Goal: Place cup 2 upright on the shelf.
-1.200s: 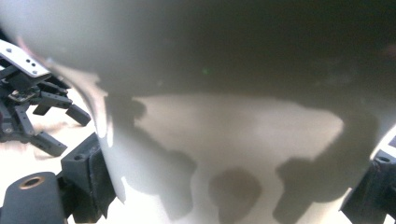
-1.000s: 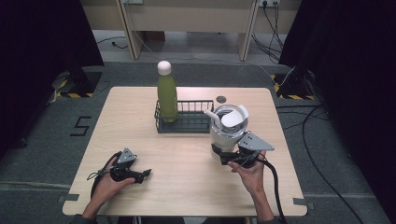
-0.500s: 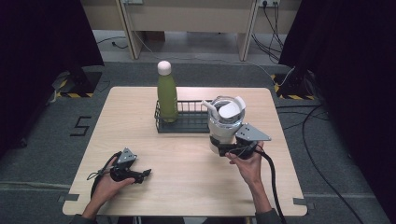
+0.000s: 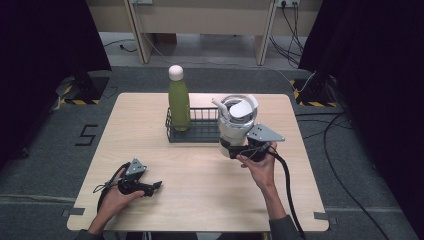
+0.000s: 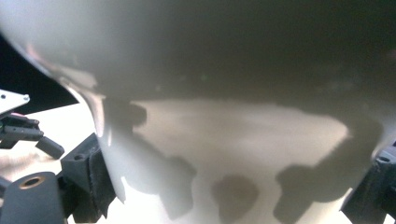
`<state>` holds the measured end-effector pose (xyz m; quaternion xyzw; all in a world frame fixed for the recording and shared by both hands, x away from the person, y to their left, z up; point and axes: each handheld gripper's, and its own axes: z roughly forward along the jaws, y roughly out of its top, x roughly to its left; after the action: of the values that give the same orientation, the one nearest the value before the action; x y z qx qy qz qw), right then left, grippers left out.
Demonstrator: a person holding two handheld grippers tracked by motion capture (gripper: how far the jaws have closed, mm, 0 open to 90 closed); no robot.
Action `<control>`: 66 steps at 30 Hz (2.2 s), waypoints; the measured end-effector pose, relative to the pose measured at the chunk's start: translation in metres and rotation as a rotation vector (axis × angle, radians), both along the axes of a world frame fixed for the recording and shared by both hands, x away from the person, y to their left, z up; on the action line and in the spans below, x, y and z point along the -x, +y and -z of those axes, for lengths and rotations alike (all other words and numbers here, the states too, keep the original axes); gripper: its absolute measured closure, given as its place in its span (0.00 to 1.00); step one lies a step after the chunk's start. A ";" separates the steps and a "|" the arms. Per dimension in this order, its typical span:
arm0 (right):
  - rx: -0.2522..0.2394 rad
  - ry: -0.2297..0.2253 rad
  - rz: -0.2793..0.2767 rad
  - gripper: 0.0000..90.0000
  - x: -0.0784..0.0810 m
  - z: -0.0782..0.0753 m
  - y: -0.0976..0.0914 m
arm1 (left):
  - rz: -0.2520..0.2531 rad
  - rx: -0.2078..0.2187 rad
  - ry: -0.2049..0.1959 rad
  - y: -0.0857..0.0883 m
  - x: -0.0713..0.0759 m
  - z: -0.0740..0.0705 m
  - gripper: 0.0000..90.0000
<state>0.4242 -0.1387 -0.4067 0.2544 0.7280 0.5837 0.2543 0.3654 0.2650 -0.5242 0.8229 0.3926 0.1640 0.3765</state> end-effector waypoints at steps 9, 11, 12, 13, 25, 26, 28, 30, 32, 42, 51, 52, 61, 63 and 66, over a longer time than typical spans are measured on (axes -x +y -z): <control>0.001 0.009 0.012 0.12 -0.020 -0.004 0.009 | 0.001 0.001 0.000 0.000 0.000 0.000 0.12; 0.002 0.009 0.015 0.12 -0.024 -0.006 0.010 | 0.001 0.001 0.000 0.000 0.000 0.000 0.12; -0.002 0.012 0.017 0.12 -0.025 -0.007 0.011 | 0.001 0.000 0.000 0.000 0.000 0.000 0.12; -0.002 0.008 0.016 0.12 -0.027 -0.008 0.013 | 0.001 0.000 0.000 0.000 0.000 0.000 0.12; 0.004 0.006 0.018 0.12 -0.047 -0.018 0.026 | 0.002 0.001 0.000 0.000 0.000 0.000 0.12; 0.001 0.010 0.020 0.12 -0.048 -0.019 0.027 | 0.002 0.001 -0.001 0.000 0.000 0.000 0.12; 0.006 0.006 0.020 0.12 -0.051 -0.020 0.028 | 0.002 0.001 -0.001 0.000 0.000 0.000 0.12; 0.014 0.010 0.023 0.12 -0.054 -0.020 0.029 | 0.002 0.002 -0.001 0.000 0.000 0.000 0.12; 0.018 0.014 0.026 0.12 -0.057 -0.020 0.031 | 0.001 0.002 -0.001 0.000 0.000 0.000 0.12; 0.007 0.013 0.035 0.12 -0.075 -0.023 0.042 | 0.003 0.001 -0.001 0.000 0.000 0.000 0.13; -0.024 0.015 0.036 0.12 -0.091 -0.025 0.052 | 0.004 0.001 0.000 0.000 0.000 0.000 0.13; -0.024 0.015 0.036 0.12 -0.091 -0.025 0.052 | 0.004 0.001 0.000 0.000 0.000 0.000 0.13; -0.032 0.030 0.065 0.12 -0.103 -0.022 0.056 | 0.007 0.000 0.002 0.000 0.000 0.000 0.13; -0.032 0.037 0.074 0.12 -0.105 -0.020 0.055 | 0.008 0.001 0.002 0.000 0.000 0.000 0.13; -0.020 0.035 0.078 0.12 -0.109 -0.017 0.055 | 0.007 0.001 0.002 0.000 0.000 0.000 0.13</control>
<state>0.5333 -0.0841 -0.3894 0.2951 0.7161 0.5761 0.2613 0.3651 0.2652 -0.5238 0.8243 0.3901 0.1615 0.3771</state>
